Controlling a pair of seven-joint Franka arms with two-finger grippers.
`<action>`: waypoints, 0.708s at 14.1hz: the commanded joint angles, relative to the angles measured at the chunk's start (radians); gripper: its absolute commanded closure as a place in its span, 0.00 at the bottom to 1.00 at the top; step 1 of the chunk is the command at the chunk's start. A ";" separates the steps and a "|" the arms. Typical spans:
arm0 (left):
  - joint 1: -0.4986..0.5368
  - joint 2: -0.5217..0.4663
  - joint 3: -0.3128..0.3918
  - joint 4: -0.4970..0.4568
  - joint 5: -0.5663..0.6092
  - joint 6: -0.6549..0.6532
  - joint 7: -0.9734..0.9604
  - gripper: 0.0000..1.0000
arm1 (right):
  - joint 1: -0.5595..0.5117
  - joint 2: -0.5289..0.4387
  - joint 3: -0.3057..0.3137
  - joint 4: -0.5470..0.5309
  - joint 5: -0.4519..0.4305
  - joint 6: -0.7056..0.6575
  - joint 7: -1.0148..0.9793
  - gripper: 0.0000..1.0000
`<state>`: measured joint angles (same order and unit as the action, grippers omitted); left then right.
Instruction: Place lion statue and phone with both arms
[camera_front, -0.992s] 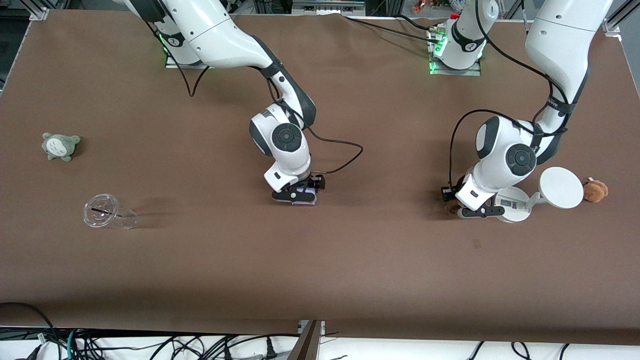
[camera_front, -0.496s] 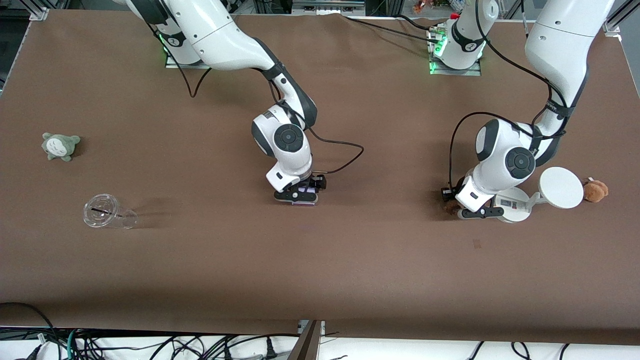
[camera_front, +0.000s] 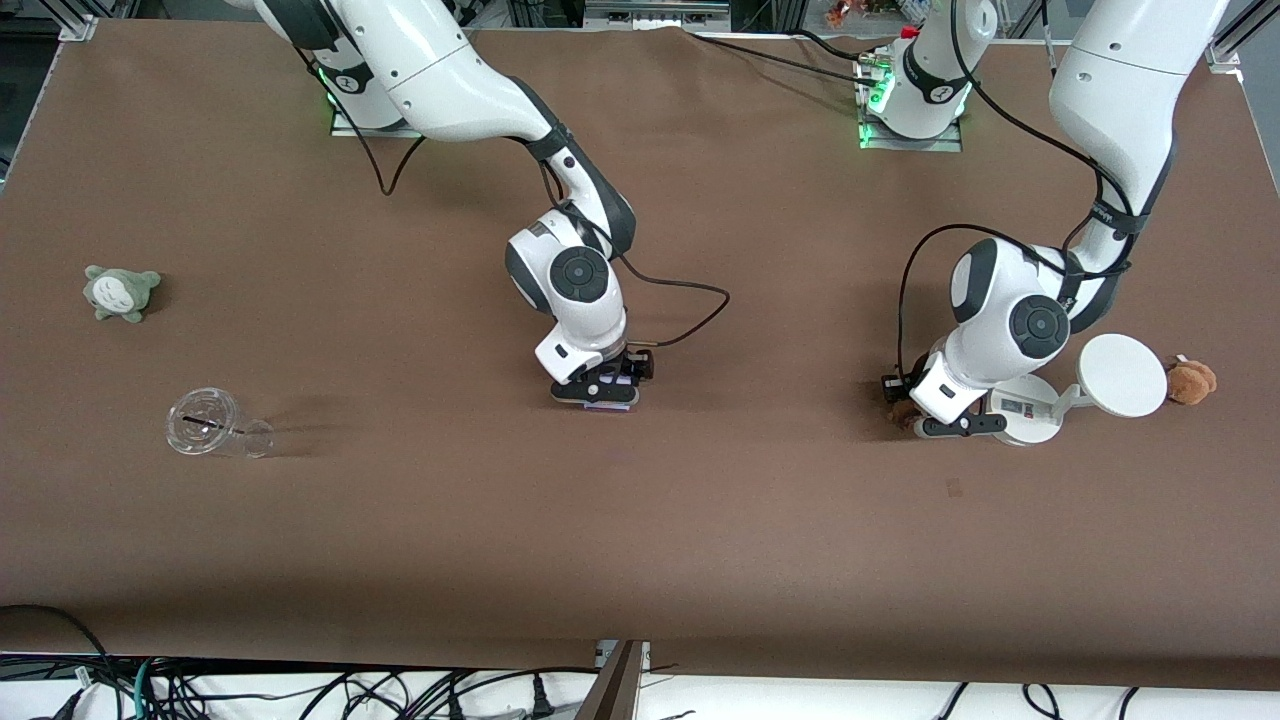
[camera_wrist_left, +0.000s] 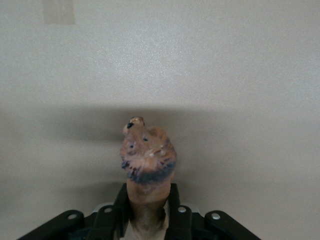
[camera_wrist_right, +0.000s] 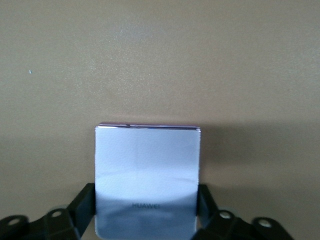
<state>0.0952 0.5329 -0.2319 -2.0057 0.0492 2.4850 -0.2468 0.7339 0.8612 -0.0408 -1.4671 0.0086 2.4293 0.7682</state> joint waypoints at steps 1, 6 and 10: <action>0.001 0.029 0.000 0.024 0.001 -0.017 -0.003 0.00 | 0.007 -0.001 -0.014 0.021 -0.010 0.002 -0.017 0.74; 0.001 0.010 -0.003 0.025 -0.005 -0.075 -0.005 0.00 | -0.056 -0.059 -0.017 0.021 -0.010 -0.061 -0.084 0.74; -0.015 -0.118 -0.006 0.038 -0.003 -0.191 0.004 0.00 | -0.175 -0.120 -0.022 0.018 -0.001 -0.200 -0.249 0.74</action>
<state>0.0899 0.5110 -0.2396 -1.9683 0.0492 2.3672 -0.2480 0.6254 0.7905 -0.0733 -1.4365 0.0039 2.2956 0.6009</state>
